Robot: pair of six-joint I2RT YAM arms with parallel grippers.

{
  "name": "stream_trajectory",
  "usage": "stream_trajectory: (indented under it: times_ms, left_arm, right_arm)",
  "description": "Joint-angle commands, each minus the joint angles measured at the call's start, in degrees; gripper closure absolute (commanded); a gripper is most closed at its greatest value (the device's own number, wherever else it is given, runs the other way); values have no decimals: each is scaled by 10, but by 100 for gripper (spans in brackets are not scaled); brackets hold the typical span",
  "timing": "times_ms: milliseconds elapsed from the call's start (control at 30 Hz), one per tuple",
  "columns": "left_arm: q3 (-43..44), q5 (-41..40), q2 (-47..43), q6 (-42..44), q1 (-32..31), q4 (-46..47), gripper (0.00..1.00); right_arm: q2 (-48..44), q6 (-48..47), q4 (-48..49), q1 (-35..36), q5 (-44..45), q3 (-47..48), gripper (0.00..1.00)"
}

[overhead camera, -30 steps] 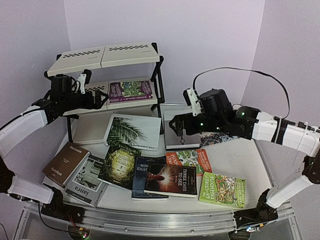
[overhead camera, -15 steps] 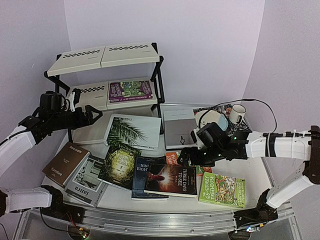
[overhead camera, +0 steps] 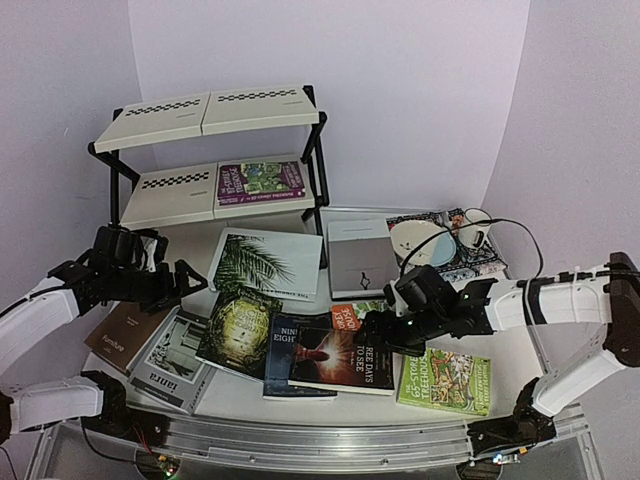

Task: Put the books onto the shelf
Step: Move the book to the book pile.

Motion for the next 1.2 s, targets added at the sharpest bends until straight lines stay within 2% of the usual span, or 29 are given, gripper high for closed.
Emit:
stream_trajectory:
  times_ms: [0, 500, 733, 1067, 1167]
  left_arm:
    - [-19, 4, 19, -18, -6, 17, 1]
    - [-61, 41, 64, -31, -14, 86, 1]
    - [-73, 56, 113, -35, -41, 138, 2]
    - [-86, 62, 115, -36, -47, 161, 8]
    - [-73, 28, 104, -23, -47, 148, 18]
  right_arm:
    - [14, 10, 16, 0, -18, 4, 7]
    - [36, 21, 16, 0, 6, -50, 10]
    - [9, 32, 5, 0, 34, -75, 12]
    - [5, 52, -34, 18, 72, -78, 9]
    - [5, 49, -63, 18, 118, -62, 6]
